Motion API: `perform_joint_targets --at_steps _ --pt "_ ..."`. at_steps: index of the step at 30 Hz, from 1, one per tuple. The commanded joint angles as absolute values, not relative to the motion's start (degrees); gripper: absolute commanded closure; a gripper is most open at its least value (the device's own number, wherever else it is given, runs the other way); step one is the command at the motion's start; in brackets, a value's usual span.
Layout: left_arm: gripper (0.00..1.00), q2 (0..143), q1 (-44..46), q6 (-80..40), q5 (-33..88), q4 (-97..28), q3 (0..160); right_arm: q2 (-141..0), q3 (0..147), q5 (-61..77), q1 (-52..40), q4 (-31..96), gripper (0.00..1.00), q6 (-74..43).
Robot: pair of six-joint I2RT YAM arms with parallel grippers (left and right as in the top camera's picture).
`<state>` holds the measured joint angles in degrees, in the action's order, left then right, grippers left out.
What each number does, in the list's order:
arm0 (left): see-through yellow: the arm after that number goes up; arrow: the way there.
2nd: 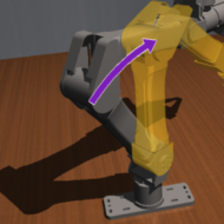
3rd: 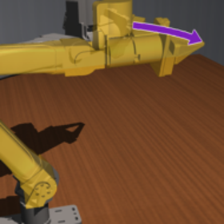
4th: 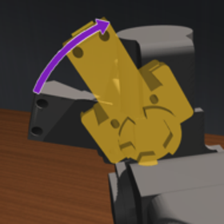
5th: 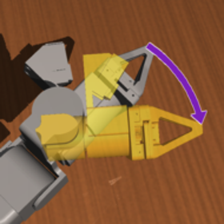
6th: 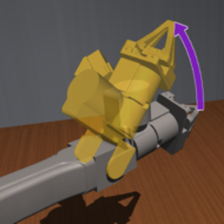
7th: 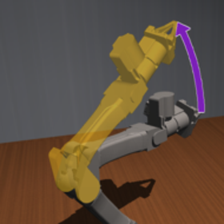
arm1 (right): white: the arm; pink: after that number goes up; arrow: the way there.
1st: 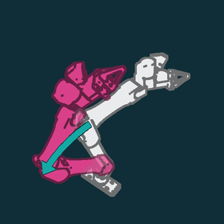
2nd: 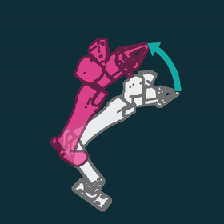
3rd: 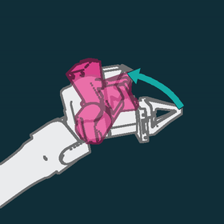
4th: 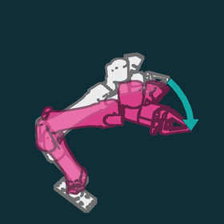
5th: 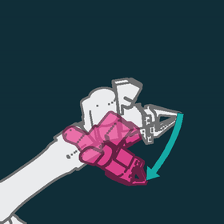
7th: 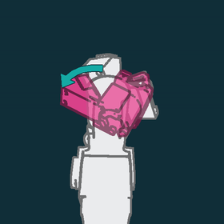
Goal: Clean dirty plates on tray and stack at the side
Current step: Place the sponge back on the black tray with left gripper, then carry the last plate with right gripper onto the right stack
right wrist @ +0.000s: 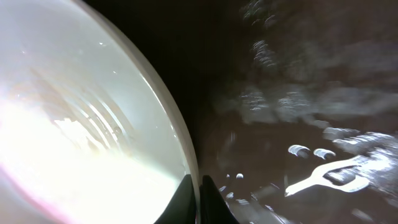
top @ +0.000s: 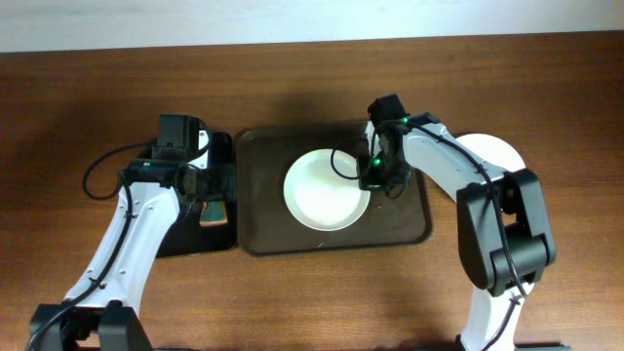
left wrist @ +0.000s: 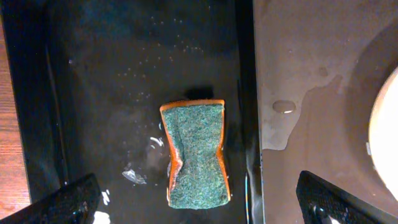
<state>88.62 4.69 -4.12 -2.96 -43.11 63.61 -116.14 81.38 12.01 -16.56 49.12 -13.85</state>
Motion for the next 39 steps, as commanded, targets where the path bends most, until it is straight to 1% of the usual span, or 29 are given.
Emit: perform_joint_targets --at_steps 1,4,7,9,15,20,25,29,31,32,35,39 --pt "0.01 88.16 4.32 -4.23 -2.35 -43.11 63.90 -107.70 84.73 1.83 -16.93 49.98 0.96 -12.75" --pt "0.01 88.16 4.34 -4.23 -2.33 -42.87 63.90 -103.66 84.73 -5.15 -16.99 50.83 0.96 -12.43" --pt "0.01 88.16 4.32 -4.23 -2.35 -42.68 63.90 -100.86 84.73 -16.32 -18.83 51.44 0.96 -12.45" --pt "0.01 88.16 4.32 -4.23 -2.33 -42.70 63.90 -99.85 84.73 -23.49 -21.61 51.59 0.96 -12.47" --pt "0.01 88.16 4.32 -4.23 -2.35 -42.65 63.90 -99.57 84.73 -47.11 -34.24 51.62 0.96 -12.49" --pt "0.01 88.16 4.32 -4.23 -2.33 -42.68 63.90 -99.57 84.73 -60.58 -40.77 50.76 0.96 -12.51" --pt "0.01 88.16 4.32 -4.23 -2.33 -42.65 63.90 -99.57 84.73 -67.29 -44.31 50.02 0.96 -13.19" --pt "0.01 88.16 4.32 -4.23 -2.33 -42.68 63.90 -99.57 84.73 -67.75 -44.23 49.23 0.96 -14.55" --pt "0.00 88.16 4.32 -4.23 -2.33 -42.65 63.90 -99.57 84.73 -64.79 -43.16 49.28 0.96 -17.82" --pt "0.01 88.16 4.32 -4.23 -2.33 -42.65 63.90 -99.57 84.73 -60.05 -41.52 49.36 0.96 -19.73" --pt "0.01 88.16 4.32 -4.23 -2.33 -42.68 63.90 -99.57 84.73 -46.22 -33.80 50.65 0.96 -26.11" --pt "0.01 88.16 4.34 -4.21 -2.57 -42.50 63.90 -99.57 84.73 -30.72 -19.42 51.88 0.96 -26.70"
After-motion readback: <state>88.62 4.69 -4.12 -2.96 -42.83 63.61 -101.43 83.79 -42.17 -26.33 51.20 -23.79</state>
